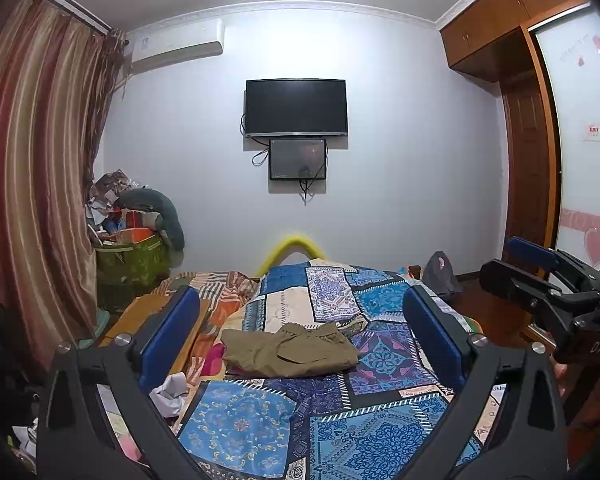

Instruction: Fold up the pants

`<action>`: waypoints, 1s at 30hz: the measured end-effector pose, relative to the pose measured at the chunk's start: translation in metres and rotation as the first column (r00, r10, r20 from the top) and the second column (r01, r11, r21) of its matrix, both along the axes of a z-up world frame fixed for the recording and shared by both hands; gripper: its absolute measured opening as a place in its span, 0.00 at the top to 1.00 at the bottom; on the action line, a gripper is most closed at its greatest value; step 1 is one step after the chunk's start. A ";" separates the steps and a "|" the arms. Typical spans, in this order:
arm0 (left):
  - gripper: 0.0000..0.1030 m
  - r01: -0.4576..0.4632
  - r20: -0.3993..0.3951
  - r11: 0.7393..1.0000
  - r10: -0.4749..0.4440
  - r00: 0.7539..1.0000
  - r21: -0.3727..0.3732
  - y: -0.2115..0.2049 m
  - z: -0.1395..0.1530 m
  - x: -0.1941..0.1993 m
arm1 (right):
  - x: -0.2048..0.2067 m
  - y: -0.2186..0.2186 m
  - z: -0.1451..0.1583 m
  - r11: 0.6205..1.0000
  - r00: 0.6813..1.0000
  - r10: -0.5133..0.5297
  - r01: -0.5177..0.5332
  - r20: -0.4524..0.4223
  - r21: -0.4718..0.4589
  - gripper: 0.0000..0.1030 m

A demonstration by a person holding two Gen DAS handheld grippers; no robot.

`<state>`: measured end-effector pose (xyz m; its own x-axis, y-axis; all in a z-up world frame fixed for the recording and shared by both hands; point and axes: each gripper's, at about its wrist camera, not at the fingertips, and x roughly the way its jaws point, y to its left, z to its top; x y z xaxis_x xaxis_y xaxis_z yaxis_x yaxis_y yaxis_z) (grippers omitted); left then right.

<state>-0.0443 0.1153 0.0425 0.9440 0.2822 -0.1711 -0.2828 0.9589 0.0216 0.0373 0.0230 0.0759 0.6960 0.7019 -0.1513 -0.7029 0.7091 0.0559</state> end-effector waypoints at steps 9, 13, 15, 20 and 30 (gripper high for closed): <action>0.00 0.007 -0.018 1.000 -0.007 1.000 -0.004 0.002 -0.005 0.005 | 0.001 0.000 -0.002 1.000 1.000 -0.006 0.006 -0.020 -0.011 0.00; 0.00 0.011 -0.020 1.000 -0.011 1.000 -0.002 0.001 -0.006 0.006 | 0.001 -0.003 -0.003 1.000 1.000 -0.011 0.010 -0.026 -0.006 0.00; 0.00 0.012 -0.021 1.000 -0.012 1.000 0.000 -0.001 -0.007 0.007 | 0.001 -0.004 -0.003 1.000 1.000 -0.013 0.013 -0.028 -0.002 0.00; 0.00 0.019 -0.025 1.000 -0.019 1.000 0.003 -0.001 -0.010 0.009 | 0.001 -0.003 -0.005 1.000 0.999 -0.024 0.023 -0.034 -0.012 0.00; 0.00 0.021 -0.033 1.000 -0.021 0.999 -0.011 0.004 -0.013 0.013 | 0.001 -0.006 -0.007 0.999 0.998 -0.036 0.036 -0.048 -0.006 0.00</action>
